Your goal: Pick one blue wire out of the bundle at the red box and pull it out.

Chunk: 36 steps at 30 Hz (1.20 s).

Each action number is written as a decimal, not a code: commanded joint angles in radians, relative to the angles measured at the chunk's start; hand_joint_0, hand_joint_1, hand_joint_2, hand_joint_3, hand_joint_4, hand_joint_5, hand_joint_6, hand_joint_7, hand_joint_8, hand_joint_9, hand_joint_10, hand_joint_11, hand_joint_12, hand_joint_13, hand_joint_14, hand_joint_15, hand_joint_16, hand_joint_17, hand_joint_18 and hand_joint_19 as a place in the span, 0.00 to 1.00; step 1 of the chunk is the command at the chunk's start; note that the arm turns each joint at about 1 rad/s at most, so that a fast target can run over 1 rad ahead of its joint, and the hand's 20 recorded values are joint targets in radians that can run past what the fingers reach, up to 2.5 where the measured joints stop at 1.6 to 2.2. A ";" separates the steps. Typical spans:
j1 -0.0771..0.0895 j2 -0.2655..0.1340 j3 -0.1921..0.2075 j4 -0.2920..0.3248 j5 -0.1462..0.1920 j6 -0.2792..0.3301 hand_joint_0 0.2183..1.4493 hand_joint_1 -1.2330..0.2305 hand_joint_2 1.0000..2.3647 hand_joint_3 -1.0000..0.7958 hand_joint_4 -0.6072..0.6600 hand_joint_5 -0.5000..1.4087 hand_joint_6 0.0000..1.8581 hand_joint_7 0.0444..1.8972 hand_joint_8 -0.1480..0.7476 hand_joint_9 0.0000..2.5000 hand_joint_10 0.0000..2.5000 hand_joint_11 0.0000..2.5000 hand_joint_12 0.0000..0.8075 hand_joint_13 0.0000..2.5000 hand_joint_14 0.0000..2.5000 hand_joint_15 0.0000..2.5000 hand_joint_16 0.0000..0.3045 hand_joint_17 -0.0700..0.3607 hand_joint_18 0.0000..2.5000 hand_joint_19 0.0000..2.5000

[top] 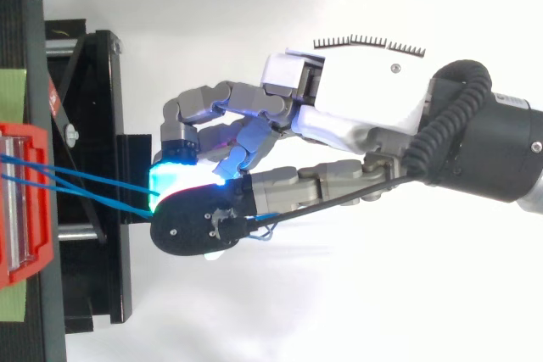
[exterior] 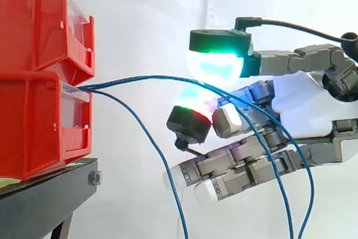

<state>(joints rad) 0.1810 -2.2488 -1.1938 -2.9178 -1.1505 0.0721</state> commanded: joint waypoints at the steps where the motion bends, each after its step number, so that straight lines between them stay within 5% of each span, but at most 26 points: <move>1: 0.002 0.000 0.000 0.000 0.000 0.000 0.27 0.39 0.01 0.48 0.65 0.24 0.33 0.73 0.49 0.44 0.01 0.26 0.53 0.19 0.00 0.07 0.23 0.53 0.16 0.16; 22: 0.000 0.002 0.000 -0.006 0.000 0.000 0.29 0.34 0.01 0.52 0.57 0.24 0.34 0.73 0.46 0.43 0.01 0.27 0.48 0.17 0.00 0.06 0.20 0.49 0.16 0.14; 36: -0.006 0.008 0.000 -0.070 0.005 -0.017 0.29 0.33 0.01 0.53 0.53 0.24 0.34 0.74 0.45 0.41 0.01 0.26 0.48 0.18 0.00 0.06 0.20 0.48 0.16 0.15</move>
<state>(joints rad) 0.1766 -2.2444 -1.1935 -2.9739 -1.1486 0.0638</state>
